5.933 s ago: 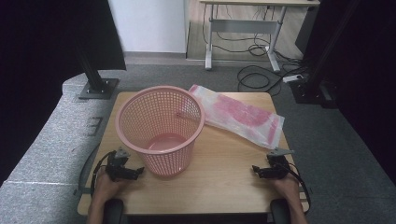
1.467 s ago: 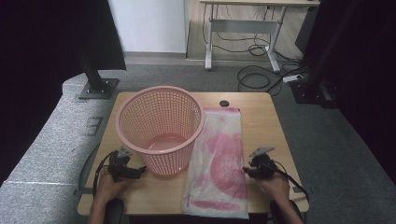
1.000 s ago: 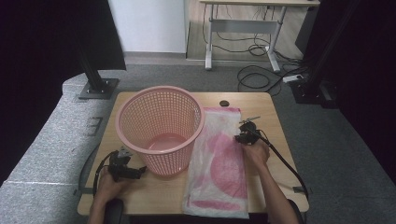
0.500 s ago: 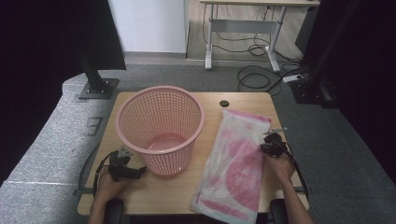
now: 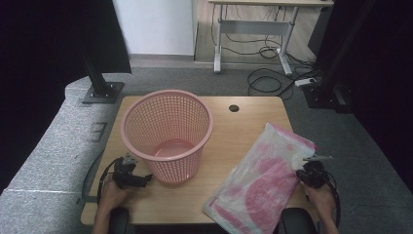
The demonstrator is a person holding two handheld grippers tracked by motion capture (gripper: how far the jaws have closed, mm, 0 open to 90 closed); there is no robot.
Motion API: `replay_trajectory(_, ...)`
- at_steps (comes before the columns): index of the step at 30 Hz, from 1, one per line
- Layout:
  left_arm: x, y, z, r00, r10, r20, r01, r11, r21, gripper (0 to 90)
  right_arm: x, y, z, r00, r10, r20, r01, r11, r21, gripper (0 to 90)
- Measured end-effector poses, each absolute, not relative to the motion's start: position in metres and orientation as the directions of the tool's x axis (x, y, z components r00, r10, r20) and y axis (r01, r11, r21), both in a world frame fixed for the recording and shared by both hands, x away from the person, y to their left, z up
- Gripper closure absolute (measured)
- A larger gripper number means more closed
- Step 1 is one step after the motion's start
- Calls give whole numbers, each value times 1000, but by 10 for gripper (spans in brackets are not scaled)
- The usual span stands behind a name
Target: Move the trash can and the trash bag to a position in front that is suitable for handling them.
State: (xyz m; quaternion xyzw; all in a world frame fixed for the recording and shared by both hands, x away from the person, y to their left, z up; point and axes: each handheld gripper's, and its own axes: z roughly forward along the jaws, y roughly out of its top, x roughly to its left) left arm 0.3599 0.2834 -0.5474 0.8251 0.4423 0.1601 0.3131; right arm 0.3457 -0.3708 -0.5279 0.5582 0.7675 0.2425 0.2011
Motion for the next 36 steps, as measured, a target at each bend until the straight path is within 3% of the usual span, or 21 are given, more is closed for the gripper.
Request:
replay_trajectory(2, 361, 284, -546, 562, 827, -16, 633, -418, 652, 0, 344, -371, -525, -299, 953, -41, 746, 260, 613, 615)
replay_trajectory(3, 361, 284, -546, 562, 827, -16, 633, -418, 652, 0, 344, -371, -525, -299, 953, -41, 746, 260, 613, 615)
replay_trajectory(5, 363, 286, -545, 553, 833, -21, 645, -412, 644, 0, 345, -369, -520, -299, 953, -42, 723, 256, 642, 466)
replay_trajectory(6, 365, 289, -541, 543, 840, -6, 644, -413, 644, 0, 349, -367, -515, -310, 951, -6, 708, 235, 666, 314)
replay_trajectory(7, 365, 289, -541, 543, 840, -6, 644, -413, 644, 0, 349, -367, -515, -310, 951, -6, 708, 235, 666, 314)
replay_trajectory(8, 366, 294, -534, 528, 849, 4, 631, -395, 668, 0, 353, -364, -512, -311, 950, 9, 704, 224, 674, 196)
replay_trajectory(10, 368, 299, -525, 510, 860, 10, 614, -372, 696, 0, 355, -360, -509, -318, 948, -12, 680, 236, 694, 109)
replay_trajectory(13, 371, 304, -514, 493, 869, 40, 588, -366, 721, 0, 357, -353, -506, -316, 948, -47, 656, 254, 710, 79)
replay_trajectory(14, 375, 308, -504, 483, 874, 48, 569, -355, 742, 0, 359, -349, -504, -331, 942, -51, 640, 264, 722, 0)
replay_trajectory(24, 388, 296, -488, 509, 856, 83, 531, -389, 753, 0, 365, -330, -491, -378, 926, 3, 608, 246, 755, 0)
replay_trajectory(36, 410, 248, -490, 569, 819, 73, 500, -415, 760, 0, 380, -287, -480, -467, 881, -69, 549, 350, 759, 0)
